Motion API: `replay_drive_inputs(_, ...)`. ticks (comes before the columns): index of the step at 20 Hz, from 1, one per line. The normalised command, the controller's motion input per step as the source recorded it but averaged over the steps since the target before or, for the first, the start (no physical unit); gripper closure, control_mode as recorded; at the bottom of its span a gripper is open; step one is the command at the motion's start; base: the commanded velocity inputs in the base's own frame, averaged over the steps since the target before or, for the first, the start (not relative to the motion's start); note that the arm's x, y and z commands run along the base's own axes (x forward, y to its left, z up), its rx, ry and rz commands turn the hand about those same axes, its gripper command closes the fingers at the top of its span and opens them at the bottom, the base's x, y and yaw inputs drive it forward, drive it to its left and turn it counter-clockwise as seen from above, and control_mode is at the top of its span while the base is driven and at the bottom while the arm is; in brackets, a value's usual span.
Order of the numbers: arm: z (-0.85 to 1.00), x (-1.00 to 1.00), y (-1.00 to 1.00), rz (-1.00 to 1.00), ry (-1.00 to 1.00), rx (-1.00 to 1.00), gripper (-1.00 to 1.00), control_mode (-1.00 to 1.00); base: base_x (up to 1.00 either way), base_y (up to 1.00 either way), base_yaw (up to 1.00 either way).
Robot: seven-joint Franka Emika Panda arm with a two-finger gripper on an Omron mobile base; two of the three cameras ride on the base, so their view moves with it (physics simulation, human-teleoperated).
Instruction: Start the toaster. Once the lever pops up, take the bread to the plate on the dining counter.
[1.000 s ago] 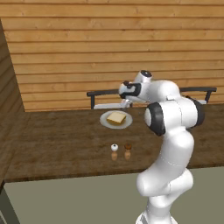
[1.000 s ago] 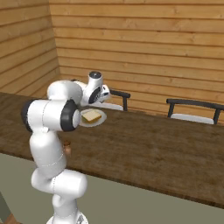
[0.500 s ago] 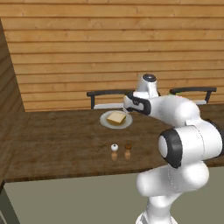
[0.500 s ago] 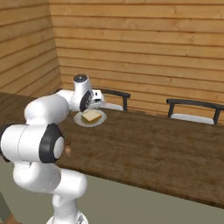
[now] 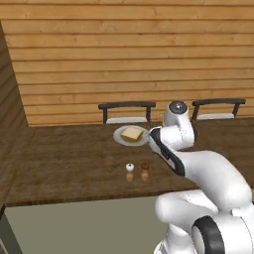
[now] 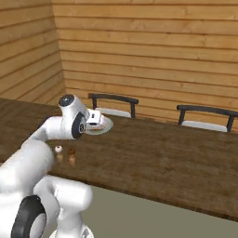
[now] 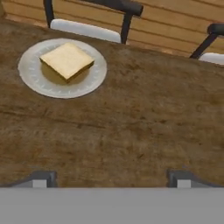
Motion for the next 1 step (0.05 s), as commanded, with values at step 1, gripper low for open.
replay_drive_inputs(1,0.42,-1.0,-0.46,-0.2,0.0,0.0,-1.0,-1.0,0.0,0.0,0.0)
